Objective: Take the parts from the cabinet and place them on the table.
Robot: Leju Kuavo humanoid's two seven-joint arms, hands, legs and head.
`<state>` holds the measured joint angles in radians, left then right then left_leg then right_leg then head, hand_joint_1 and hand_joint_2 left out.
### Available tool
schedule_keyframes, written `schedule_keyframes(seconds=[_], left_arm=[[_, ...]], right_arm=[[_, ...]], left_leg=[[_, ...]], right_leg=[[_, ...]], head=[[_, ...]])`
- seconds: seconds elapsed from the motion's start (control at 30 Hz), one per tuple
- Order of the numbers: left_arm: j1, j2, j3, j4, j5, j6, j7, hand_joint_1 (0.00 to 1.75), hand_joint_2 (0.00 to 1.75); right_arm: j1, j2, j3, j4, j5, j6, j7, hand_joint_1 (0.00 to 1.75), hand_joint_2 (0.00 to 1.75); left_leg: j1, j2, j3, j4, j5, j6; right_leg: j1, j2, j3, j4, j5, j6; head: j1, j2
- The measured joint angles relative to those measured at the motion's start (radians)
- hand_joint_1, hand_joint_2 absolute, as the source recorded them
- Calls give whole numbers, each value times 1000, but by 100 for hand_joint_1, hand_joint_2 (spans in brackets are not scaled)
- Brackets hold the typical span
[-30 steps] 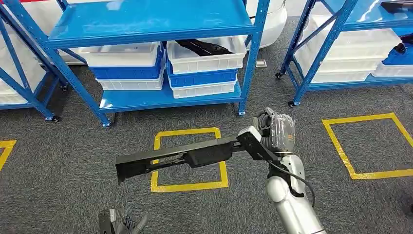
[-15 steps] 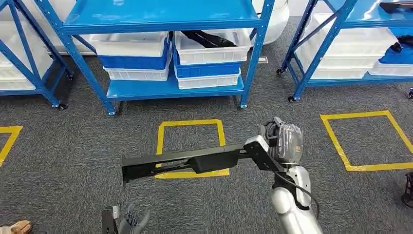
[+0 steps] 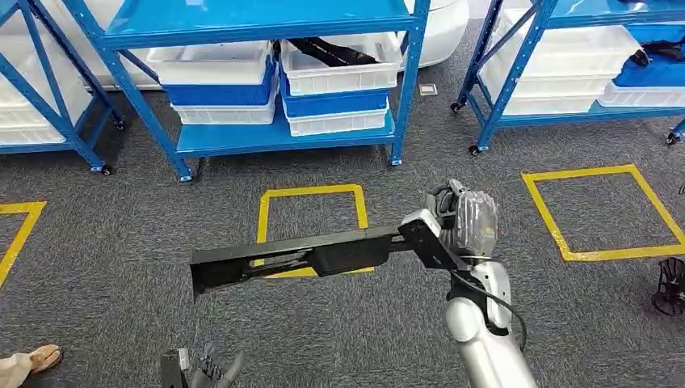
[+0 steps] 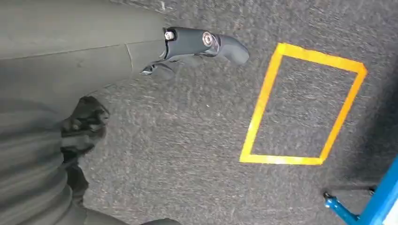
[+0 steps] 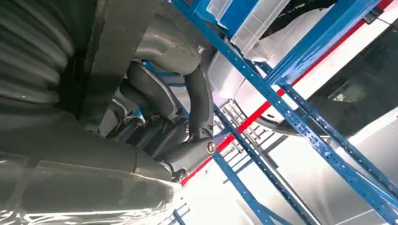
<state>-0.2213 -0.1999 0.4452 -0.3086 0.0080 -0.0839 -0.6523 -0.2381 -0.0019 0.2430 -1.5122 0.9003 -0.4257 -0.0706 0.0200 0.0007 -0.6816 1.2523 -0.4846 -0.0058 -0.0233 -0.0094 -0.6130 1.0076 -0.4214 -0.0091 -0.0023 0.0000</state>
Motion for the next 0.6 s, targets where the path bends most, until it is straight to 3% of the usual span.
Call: schedule_keyframes(seconds=[0.03, 0.07, 0.1, 0.13, 0.2, 0.23, 0.27, 0.3, 0.33, 0.37, 0.4, 0.43, 0.47, 0.5, 0.53, 0.57, 0.6], left_arm=[[-1, 1, -1, -2, 1, 0, 3, 0, 175], [-3, 2, -3, -10, 2, 0, 6, 0, 175], [-5, 2, -5, -14, 2, 0, 8, 0, 175], [-8, 2, -7, -16, 3, 0, 9, 0, 175], [-6, 2, -8, -16, 5, 2, 11, 0, 175], [-4, 2, -8, -16, 9, 3, 12, 0, 175], [-5, 2, -8, -17, 11, 3, 12, 0, 175], [-5, 2, -8, -18, 13, 4, 12, 0, 175], [-4, 2, -8, -18, 14, 4, 12, 0, 175], [-3, 2, -9, -18, 14, 5, 13, 0, 175], [-3, 2, -9, -18, 14, 5, 13, 0, 175], [-3, 2, -10, -18, 14, 5, 13, 0, 175], [-3, 2, -11, -18, 14, 5, 14, 0, 175], [-3, 2, -12, -18, 14, 5, 15, 0, 175], [-3, 2, -16, -18, 14, 5, 15, 0, 175], [-4, 2, -20, -18, 14, 5, 16, 0, 175], [-4, 3, -24, -22, 14, 5, 15, 0, 175]], right_arm=[[-12, -2, -2, 0, -6, 1, 5, 175, 175], [-31, -5, -6, 3, -14, 5, 10, 175, 175], [-48, -8, -10, 5, -19, 8, 11, 175, 175], [-63, -10, -12, 8, -23, 13, 12, 175, 175], [-85, -10, -13, 19, -33, 15, 11, 175, 175], [-90, -11, -14, 24, -37, 15, 8, 175, 175], [-96, -12, -16, 32, -41, 15, 5, 175, 175], [-101, -12, -18, 39, -43, 15, 3, 175, 175], [-104, -13, -18, 45, -43, 15, 2, 175, 175], [-106, -13, -20, 51, -43, 14, 1, 175, 175], [-108, -12, -22, 59, -39, 12, 0, 175, 175], [-110, -12, -23, 67, -37, 12, 0, 175, 175], [-111, -13, -25, 72, -35, 12, -1, 175, 175], [-114, -13, -27, 77, -35, 12, -1, 175, 175], [-119, -12, -29, 80, -35, 12, -1, 175, 175], [-126, -12, -30, 83, -35, 12, -2, 175, 175], [-133, -12, -31, 85, -35, 11, -3, 175, 175]], left_leg=[[1, 0, 63, -79, 16, 3], [2, -3, 141, -181, -12, 10], [-3, -4, 178, -244, -34, 13], [-5, -3, 172, -243, -34, 15], [-13, -4, 163, -248, -19, 31], [-5, 0, 157, -261, 2, 44], [-7, 4, 144, -262, 17, 50], [-7, 4, 127, -262, 29, 60], [-10, 4, 112, -262, 41, 61], [-11, 4, 96, -261, 53, 63], [-11, 4, 80, -261, 65, 63], [-12, 4, 63, -260, 78, 61], [-12, 4, 47, -260, 91, 59], [-12, 4, 32, -260, 104, 55], [-12, 4, 19, -259, 115, 51], [-13, 2, 12, -256, 125, 44], [-18, 1, 2, -255, 134, 38]], right_leg=[[0, 2, -13, 3, 8, 5], [0, 4, -20, 7, 17, 12], [7, 4, -26, 8, 24, 21], [5, 3, -27, 3, 34, 30], [2, 2, -27, -7, 55, 47], [9, 3, -35, -7, 55, 51], [5, 4, -52, 15, 21, 45], [5, 5, -76, 67, -35, 33], [4, 5, -97, 140, -86, 27], [3, 5, -119, 222, -127, 27], [3, 5, -132, 289, -146, 34], [3, 5, -127, 321, -141, 45], [3, 5, -100, 309, -116, 59], [3, 5, -48, 252, -82, 70], [3, 5, 12, 174, -63, 74], [0, 5, 85, 75, -75, 67], [10, 6, 147, -17, -111, 55]], head=[[-2, 0], [-2, 0], [-2, 0], [1, 0], [-2, 0], [0, 0], [0, 0], [7, 0], [7, 0], [7, 0], [8, 0], [7, 0], [8, 0], [8, 0], [8, 0], [8, 0], [9, 0]])
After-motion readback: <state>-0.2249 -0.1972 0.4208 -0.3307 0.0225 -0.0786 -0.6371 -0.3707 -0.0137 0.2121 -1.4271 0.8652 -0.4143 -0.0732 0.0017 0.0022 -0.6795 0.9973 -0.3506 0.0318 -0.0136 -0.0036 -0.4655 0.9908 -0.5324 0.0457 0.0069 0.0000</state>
